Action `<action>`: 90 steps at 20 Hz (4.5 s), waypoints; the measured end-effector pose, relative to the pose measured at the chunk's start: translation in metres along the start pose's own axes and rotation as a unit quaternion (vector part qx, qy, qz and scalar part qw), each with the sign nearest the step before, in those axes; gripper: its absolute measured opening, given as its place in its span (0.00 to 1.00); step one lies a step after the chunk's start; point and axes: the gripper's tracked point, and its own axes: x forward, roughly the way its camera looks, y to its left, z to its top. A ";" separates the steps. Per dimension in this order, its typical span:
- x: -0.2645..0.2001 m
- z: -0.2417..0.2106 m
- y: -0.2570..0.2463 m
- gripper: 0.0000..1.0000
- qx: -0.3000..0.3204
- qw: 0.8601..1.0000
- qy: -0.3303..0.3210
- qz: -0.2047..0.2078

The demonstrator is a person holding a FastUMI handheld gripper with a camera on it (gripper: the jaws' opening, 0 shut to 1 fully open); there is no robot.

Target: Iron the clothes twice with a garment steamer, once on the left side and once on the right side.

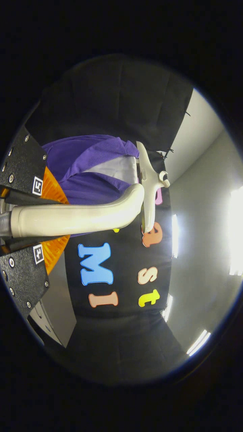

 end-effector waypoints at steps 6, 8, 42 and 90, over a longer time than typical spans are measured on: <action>0.036 -0.021 0.008 0.38 -0.029 0.999 0.022 -0.033; 0.037 -0.021 0.009 0.38 -0.042 0.998 0.016 -0.047; -0.030 -0.253 0.002 0.39 -0.122 0.973 0.192 -0.033; -0.067 -0.118 0.045 0.38 -0.040 0.986 0.134 0.087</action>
